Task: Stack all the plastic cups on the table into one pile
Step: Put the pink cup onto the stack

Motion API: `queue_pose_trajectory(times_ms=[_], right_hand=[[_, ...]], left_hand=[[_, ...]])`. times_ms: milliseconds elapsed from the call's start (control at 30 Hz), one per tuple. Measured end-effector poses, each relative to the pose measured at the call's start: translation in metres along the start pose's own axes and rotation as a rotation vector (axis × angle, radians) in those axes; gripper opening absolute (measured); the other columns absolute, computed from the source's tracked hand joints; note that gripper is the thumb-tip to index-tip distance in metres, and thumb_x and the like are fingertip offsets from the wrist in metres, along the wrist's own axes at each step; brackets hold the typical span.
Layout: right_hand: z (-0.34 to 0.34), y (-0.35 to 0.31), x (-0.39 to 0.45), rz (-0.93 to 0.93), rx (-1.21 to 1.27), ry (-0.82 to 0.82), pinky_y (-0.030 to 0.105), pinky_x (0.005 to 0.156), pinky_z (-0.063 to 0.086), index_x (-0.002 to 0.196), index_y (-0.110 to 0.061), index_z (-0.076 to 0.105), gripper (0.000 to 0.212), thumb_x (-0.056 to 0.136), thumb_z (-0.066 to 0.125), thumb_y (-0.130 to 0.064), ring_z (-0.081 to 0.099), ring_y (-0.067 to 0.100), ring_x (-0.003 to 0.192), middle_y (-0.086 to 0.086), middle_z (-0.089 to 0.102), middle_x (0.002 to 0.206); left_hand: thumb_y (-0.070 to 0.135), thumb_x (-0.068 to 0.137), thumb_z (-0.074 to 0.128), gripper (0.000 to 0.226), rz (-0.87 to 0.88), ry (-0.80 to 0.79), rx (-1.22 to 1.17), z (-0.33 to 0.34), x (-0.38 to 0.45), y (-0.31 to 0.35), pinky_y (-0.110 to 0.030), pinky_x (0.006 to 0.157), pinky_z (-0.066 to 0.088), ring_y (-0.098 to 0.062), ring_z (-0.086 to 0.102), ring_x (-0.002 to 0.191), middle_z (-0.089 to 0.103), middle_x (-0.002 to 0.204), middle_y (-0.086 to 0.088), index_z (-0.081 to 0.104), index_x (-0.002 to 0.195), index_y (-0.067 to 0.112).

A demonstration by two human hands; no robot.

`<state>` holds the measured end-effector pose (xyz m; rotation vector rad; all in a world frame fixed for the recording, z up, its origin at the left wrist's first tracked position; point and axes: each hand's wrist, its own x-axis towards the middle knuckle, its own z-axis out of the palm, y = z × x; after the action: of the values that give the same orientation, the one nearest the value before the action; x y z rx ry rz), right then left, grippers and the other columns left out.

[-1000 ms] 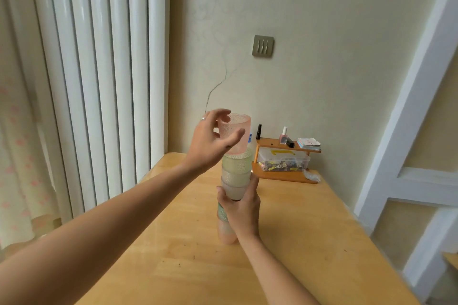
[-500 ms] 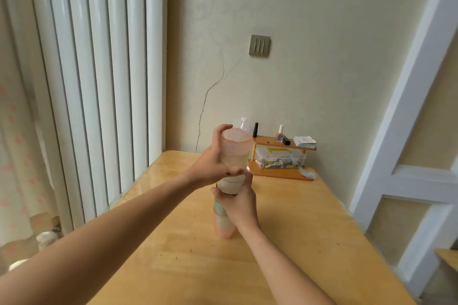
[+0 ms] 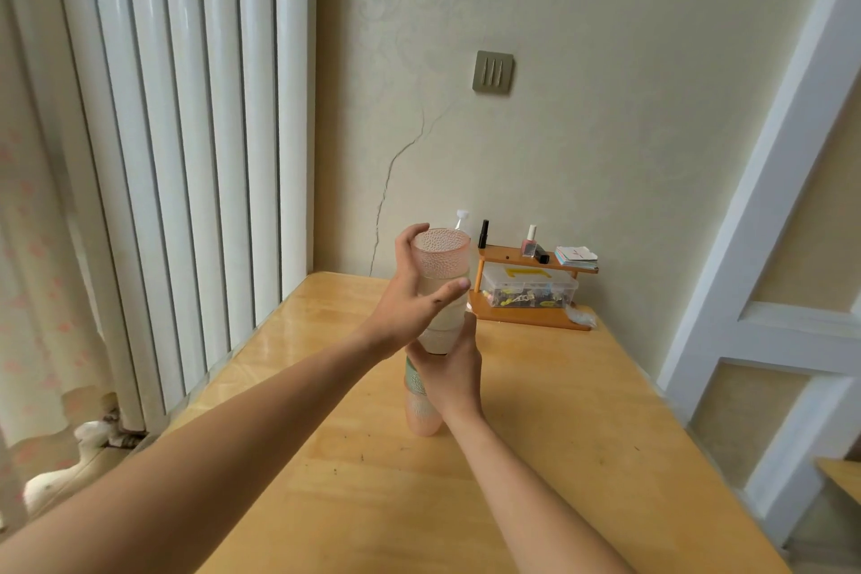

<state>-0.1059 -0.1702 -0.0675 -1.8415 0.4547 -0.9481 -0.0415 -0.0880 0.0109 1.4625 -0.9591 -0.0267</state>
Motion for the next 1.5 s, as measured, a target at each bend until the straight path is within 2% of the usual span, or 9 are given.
queue_pose_trajectory(times_ms=[233,400,533,667,867,1067,1167,1300,1500], right_hand=[[-0.006,-0.004,-0.001,0.003,-0.005,-0.070,0.030,0.079,0.055,0.124,-0.038,0.040,0.064,0.077,0.083,-0.031,0.068,0.017,0.102,-0.009,0.067,0.111],[-0.009,-0.002,-0.002,-0.001,-0.051,-0.085,0.030,0.076,0.053,0.114,-0.041,0.035,0.063,0.074,0.084,-0.038,0.067,0.018,0.101,-0.010,0.066,0.110],[-0.007,-0.003,0.000,0.020,-0.062,-0.062,0.024,0.073,0.048,0.125,-0.026,0.044,0.062,0.077,0.082,-0.032,0.065,0.018,0.101,-0.005,0.068,0.113],[-0.004,-0.006,0.002,0.049,-0.015,-0.062,0.007,0.061,0.044,0.124,-0.027,0.050,0.060,0.074,0.084,-0.030,0.064,0.011,0.091,-0.010,0.068,0.106],[-0.002,-0.005,0.004,0.042,-0.034,-0.091,0.027,0.073,0.053,0.116,-0.032,0.047,0.056,0.073,0.083,-0.033,0.067,0.016,0.096,-0.008,0.070,0.106],[-0.012,0.013,0.000,0.018,-0.044,-0.198,0.020,0.071,0.049,0.120,-0.030,0.041,0.063,0.073,0.084,-0.028,0.067,0.017,0.105,-0.010,0.065,0.112],[-0.024,0.037,-0.004,0.015,-0.058,-0.325,0.029,0.090,0.054,0.127,-0.040,0.034,0.084,0.064,0.089,-0.048,0.063,0.009,0.116,-0.014,0.062,0.128],[-0.055,0.077,-0.006,-0.019,-0.195,-0.399,0.036,0.103,0.048,0.144,-0.047,0.022,0.082,0.077,0.054,-0.083,0.055,0.009,0.125,-0.005,0.055,0.132],[-0.076,0.106,0.032,0.024,-0.318,-0.185,0.029,0.091,0.043,0.140,-0.032,0.044,0.061,0.093,0.033,-0.069,0.060,0.015,0.115,-0.002,0.054,0.130]], left_hand=[[0.031,0.073,0.097,0.127,0.030,-0.054,0.090,-0.005,-0.003,-0.005,-0.035,0.123,0.040,-0.020,0.045,0.148,0.031,0.165,0.000,0.007,0.161,0.039],[0.018,0.076,0.095,0.127,0.080,-0.103,0.188,-0.006,-0.001,-0.001,-0.009,0.103,0.045,-0.017,0.053,0.131,0.038,0.152,0.006,0.004,0.164,0.029],[0.019,0.077,0.094,0.125,0.117,-0.117,0.229,-0.006,0.001,0.002,-0.027,0.109,0.048,-0.023,0.054,0.131,0.039,0.149,0.006,0.006,0.164,0.027],[0.021,0.077,0.094,0.123,0.123,-0.090,0.256,-0.007,0.002,0.000,-0.026,0.103,0.050,-0.023,0.057,0.125,0.045,0.149,-0.003,0.006,0.163,0.027],[0.020,0.077,0.093,0.124,0.103,-0.026,0.242,-0.008,-0.002,-0.002,-0.009,0.096,0.045,-0.016,0.054,0.125,0.040,0.149,0.007,0.005,0.164,0.029],[0.027,0.076,0.094,0.105,-0.031,0.001,0.152,0.005,-0.020,-0.024,-0.044,0.111,0.053,-0.019,0.061,0.128,0.060,0.141,0.001,0.026,0.157,0.027],[0.022,0.078,0.093,0.083,-0.073,0.009,0.101,0.009,-0.026,-0.032,-0.043,0.105,0.057,-0.009,0.066,0.118,0.067,0.129,0.006,0.043,0.145,0.024],[0.020,0.082,0.090,0.067,-0.064,0.059,0.078,0.013,-0.033,-0.041,-0.035,0.097,0.061,-0.005,0.069,0.111,0.070,0.121,0.009,0.048,0.132,0.030],[0.033,0.073,0.084,0.069,0.016,0.179,0.095,0.028,-0.033,-0.052,-0.040,0.095,0.059,-0.013,0.069,0.112,0.070,0.119,0.007,0.051,0.133,0.025]])
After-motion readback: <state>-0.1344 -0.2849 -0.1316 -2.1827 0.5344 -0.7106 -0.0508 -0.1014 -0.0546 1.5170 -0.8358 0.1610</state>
